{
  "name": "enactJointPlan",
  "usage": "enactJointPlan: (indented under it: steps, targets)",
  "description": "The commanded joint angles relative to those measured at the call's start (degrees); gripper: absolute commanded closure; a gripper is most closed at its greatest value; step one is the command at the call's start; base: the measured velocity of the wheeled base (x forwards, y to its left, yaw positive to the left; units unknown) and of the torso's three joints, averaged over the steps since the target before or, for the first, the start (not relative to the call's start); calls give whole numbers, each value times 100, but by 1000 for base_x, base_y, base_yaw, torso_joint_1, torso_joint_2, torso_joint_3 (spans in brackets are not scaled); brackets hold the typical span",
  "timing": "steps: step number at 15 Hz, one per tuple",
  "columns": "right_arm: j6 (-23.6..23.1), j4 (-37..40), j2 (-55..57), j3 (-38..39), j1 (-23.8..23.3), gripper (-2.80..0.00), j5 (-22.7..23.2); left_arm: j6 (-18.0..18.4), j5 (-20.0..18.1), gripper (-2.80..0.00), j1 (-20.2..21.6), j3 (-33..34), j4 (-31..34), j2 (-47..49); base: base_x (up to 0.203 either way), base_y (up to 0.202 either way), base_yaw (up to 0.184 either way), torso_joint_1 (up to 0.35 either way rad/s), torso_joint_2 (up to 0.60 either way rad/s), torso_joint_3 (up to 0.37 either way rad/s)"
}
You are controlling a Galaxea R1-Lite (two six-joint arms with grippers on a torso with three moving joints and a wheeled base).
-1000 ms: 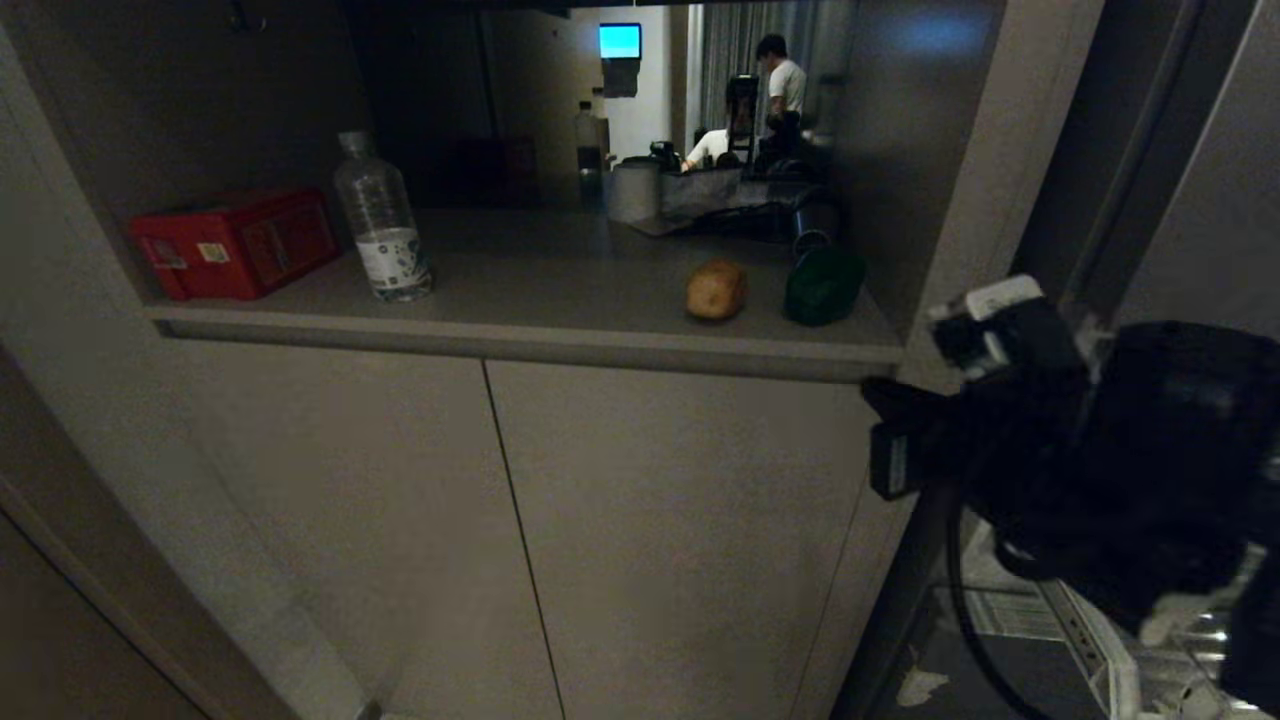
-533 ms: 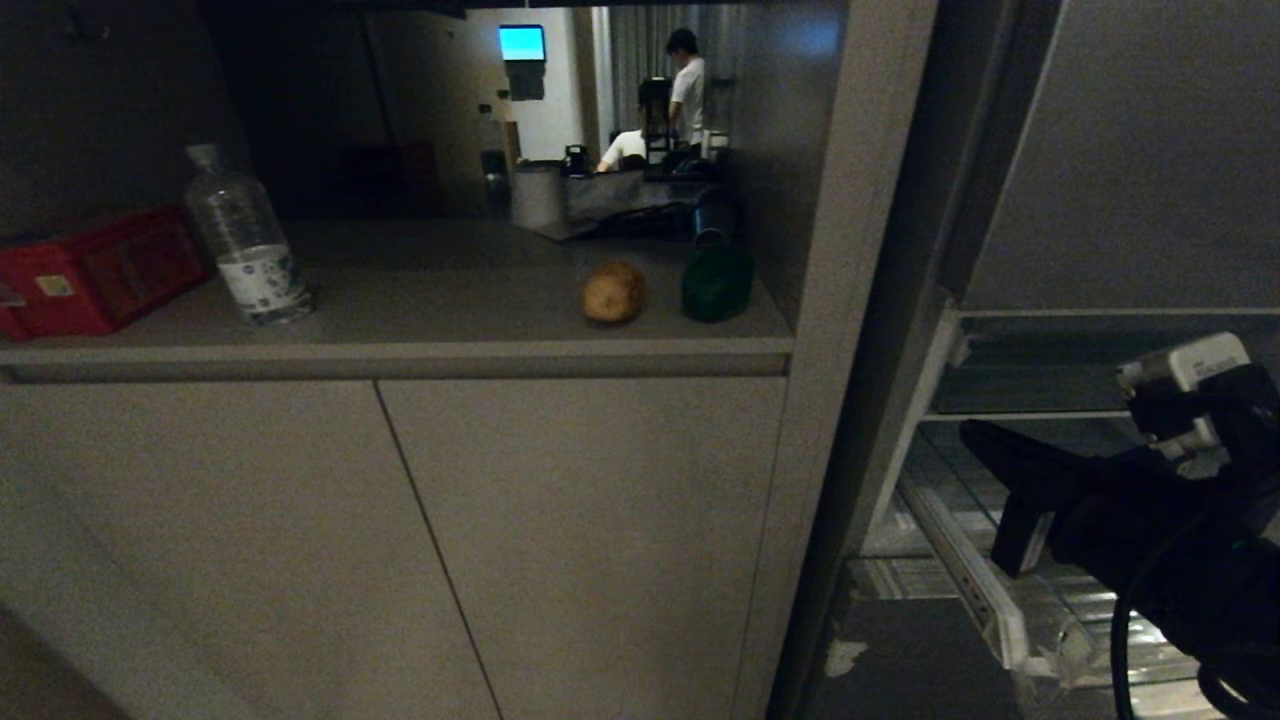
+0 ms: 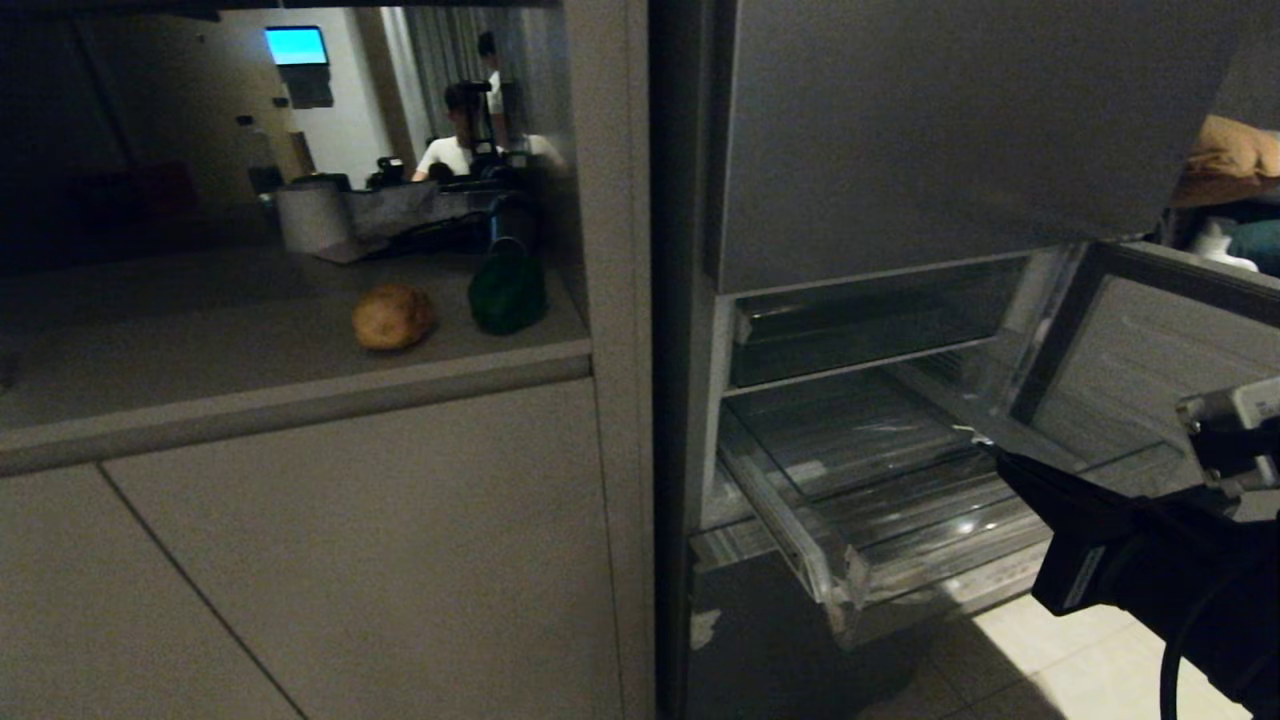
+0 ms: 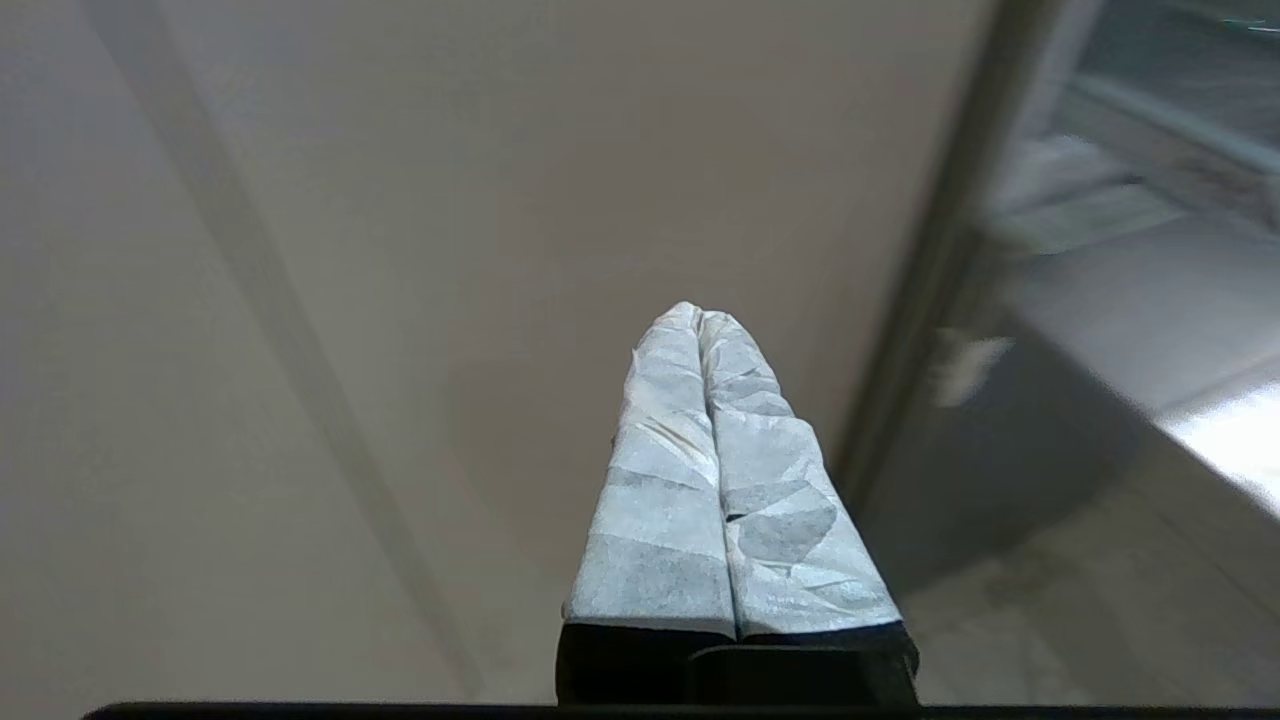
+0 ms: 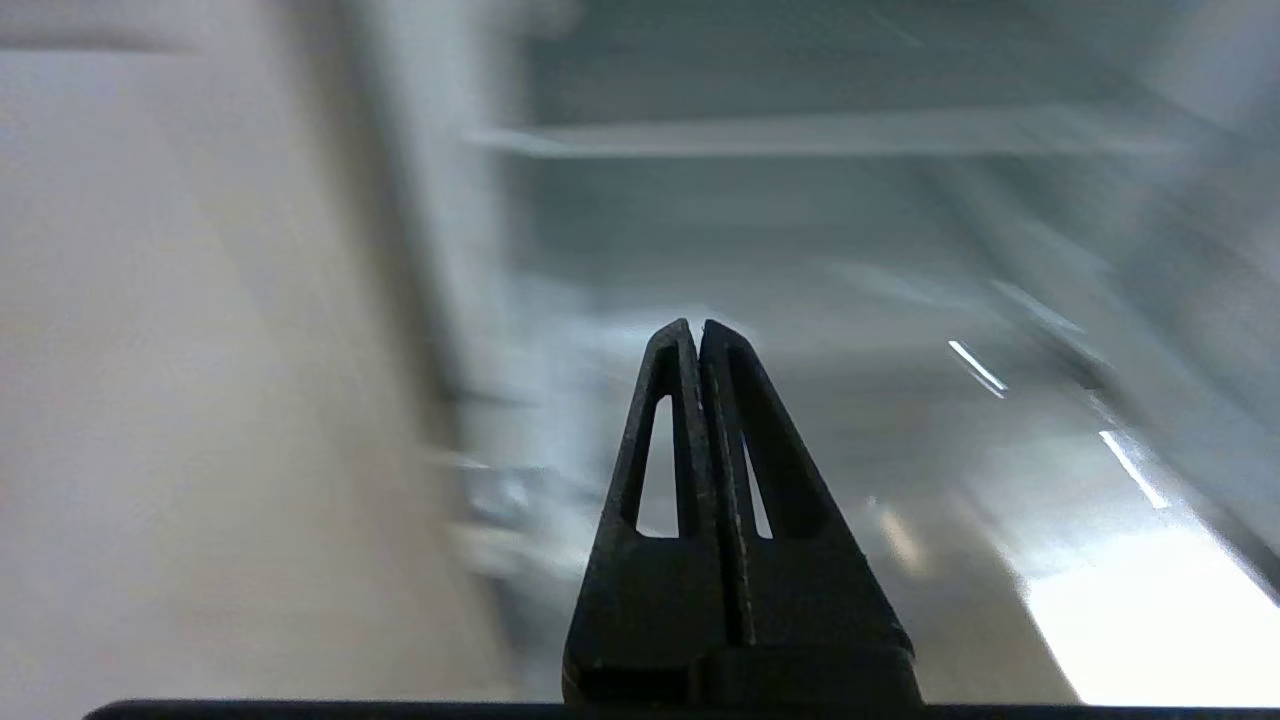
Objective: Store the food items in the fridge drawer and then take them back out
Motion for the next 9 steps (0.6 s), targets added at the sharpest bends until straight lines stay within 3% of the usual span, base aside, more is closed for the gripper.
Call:
enactJointPlan:
  steps: [1,4,9]
  targets:
    - [163,179,87,101,-351,0,-77,-2,2,0,-1,0,2,2,-2,6,-171,7,2,7]
    - [511,648,467,315,-1033,0,-36,-2,2,0,0,0,2,2,-1,6,-109,1,4,5]
    - [991,716,1684,307,-1248,0,531,-2,2,0,0,0,2,2,0,0,0,0,0,0]
